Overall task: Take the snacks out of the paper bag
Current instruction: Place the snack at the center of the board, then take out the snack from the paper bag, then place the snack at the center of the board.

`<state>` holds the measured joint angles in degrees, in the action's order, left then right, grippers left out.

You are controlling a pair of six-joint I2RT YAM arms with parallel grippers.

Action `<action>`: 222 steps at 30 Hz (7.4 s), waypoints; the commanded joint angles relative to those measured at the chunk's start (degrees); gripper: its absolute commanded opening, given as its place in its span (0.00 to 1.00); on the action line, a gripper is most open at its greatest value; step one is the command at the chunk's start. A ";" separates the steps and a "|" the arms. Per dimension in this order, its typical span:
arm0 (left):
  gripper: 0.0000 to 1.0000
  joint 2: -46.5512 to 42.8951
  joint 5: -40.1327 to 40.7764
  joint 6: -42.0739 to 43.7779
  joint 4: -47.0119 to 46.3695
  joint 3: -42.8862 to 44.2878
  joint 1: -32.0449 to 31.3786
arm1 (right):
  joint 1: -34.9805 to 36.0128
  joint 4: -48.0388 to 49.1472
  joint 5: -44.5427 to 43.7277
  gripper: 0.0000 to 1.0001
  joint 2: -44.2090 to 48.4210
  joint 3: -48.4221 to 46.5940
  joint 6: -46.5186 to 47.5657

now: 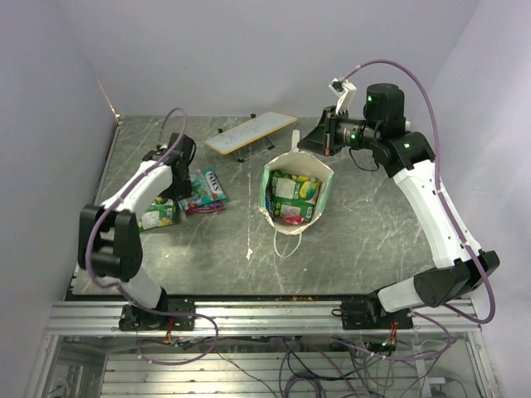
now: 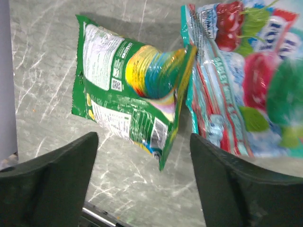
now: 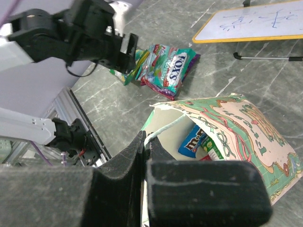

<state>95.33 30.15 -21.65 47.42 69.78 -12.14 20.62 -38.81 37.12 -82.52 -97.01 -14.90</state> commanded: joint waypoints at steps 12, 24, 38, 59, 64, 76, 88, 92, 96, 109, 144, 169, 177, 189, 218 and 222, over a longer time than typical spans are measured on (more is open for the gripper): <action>0.88 -26.80 -32.05 -14.96 -9.06 2.35 0.50 | 0.06 2.74 9.87 0.00 0.67 1.65 1.09; 0.89 -38.04 -31.69 -15.11 -19.61 -4.43 -21.32 | 12.89 12.19 13.00 0.00 7.07 16.61 -0.19; 0.83 -48.29 -4.56 -22.62 -21.22 -13.89 -60.99 | 16.48 20.29 2.00 0.00 17.46 26.12 -7.67; 0.51 -25.18 12.50 3.32 -36.04 -12.93 -74.58 | 16.48 19.57 -4.30 0.00 20.80 25.32 -11.79; 0.50 -19.36 8.62 3.71 -41.47 -13.12 -72.32 | 16.48 21.21 -6.95 0.00 21.38 25.09 -13.95; 0.42 -8.36 10.98 -4.95 -54.22 -16.58 -61.18 | 16.53 18.27 -10.35 0.00 20.60 21.75 -14.49; 0.56 0.05 9.45 -3.45 -68.52 -14.97 -55.82 | 16.47 13.45 -15.73 0.00 19.17 17.00 -14.79; 0.64 1.57 12.05 -6.48 -67.52 -13.44 -55.32 | 16.43 12.72 -16.18 0.00 18.48 15.95 -14.39; 0.72 2.83 13.42 -6.99 -72.98 -15.34 -54.24 | 16.38 12.90 -15.34 0.00 17.91 15.65 -15.12; 0.91 12.94 21.35 -7.25 -66.34 -6.78 -51.30 | 16.40 10.36 -14.64 0.00 16.06 12.98 -14.50; 0.07 -5.05 -1.29 -1.07 -60.34 -12.75 -49.58 | 16.31 9.84 -23.09 0.00 17.22 13.65 -8.56; 0.07 -34.21 -25.58 9.87 -20.01 10.36 -49.40 | 16.14 11.87 -32.77 0.00 20.90 17.29 -4.75; 0.07 -29.17 3.92 8.90 -4.06 31.18 -49.03 | 16.14 12.67 -33.29 0.00 20.43 17.36 -5.26; 0.07 -12.71 -8.48 0.79 8.83 26.58 -10.25 | 16.20 5.78 -25.80 0.00 11.15 3.69 -0.87; 0.08 17.61 -15.63 -9.73 7.30 32.21 -1.27 | 16.12 7.13 -30.87 0.00 11.48 4.44 1.15; 0.14 18.50 -16.75 -11.08 6.27 30.62 -0.87 | 16.12 7.23 -31.47 0.00 11.70 4.69 1.95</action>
<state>113.84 15.62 -30.57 55.51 100.75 -13.54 36.71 -34.96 7.03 -72.16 -90.67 -14.55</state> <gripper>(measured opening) 0.245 0.008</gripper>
